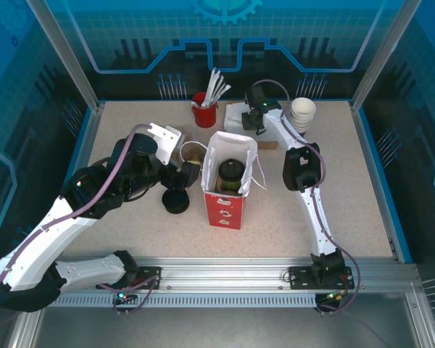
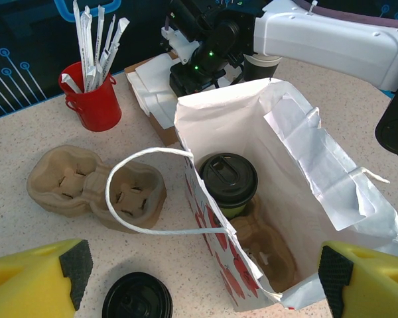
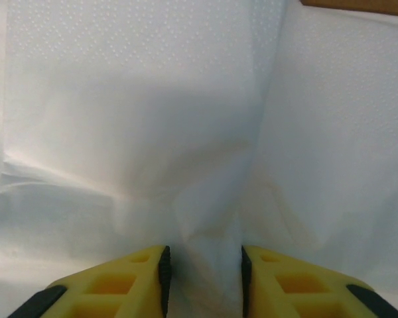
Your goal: Pack the takeout coffee
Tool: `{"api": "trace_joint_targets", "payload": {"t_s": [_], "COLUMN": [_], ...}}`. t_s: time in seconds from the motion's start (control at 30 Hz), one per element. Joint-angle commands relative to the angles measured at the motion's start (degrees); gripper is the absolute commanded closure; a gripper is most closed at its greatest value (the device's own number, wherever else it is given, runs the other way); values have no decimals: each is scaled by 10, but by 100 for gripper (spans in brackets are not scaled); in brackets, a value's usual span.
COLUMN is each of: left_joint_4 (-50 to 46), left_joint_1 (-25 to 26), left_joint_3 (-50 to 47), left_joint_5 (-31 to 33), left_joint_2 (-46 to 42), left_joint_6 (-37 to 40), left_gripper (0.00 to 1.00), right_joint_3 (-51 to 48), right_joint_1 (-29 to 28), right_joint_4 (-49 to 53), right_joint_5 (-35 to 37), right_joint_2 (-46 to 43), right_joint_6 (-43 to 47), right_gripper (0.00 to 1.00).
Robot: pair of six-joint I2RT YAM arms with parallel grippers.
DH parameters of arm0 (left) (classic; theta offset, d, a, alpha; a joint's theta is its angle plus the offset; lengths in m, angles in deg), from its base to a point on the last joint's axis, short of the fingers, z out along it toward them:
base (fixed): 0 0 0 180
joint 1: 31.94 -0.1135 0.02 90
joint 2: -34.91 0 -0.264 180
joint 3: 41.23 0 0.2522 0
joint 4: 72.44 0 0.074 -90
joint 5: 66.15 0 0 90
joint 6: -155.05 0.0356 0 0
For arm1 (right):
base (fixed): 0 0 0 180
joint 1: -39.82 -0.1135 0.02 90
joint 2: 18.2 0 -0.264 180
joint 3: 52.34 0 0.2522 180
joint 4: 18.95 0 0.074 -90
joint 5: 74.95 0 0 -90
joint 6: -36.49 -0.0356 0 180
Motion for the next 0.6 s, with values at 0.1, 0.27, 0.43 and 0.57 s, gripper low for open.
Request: {"api": "trace_joint_targets", "payload": {"t_s": [0.1, 0.27, 0.43, 0.57], "left_joint_4": [-2, -1, -1, 0], "left_joint_1": [-2, -2, -2, -2], "left_joint_3": [-6, -10, -10, -9], "left_joint_5": [9, 10, 8, 8], "left_joint_2": [-5, -8, -7, -6], "left_joint_6": [-8, -8, -7, -5], "left_gripper": [10, 10, 9, 9], "right_joint_3": [-6, -6, -6, -6], "right_joint_1": [0, -1, -1, -1], "right_joint_4": [6, 5, 6, 7], "right_joint_5": [-13, -14, -14, -14], "right_joint_2": [-45, -56, -67, -81], "right_joint_6": [-2, -2, -2, -1], "right_gripper": [71, 78, 82, 85]}}
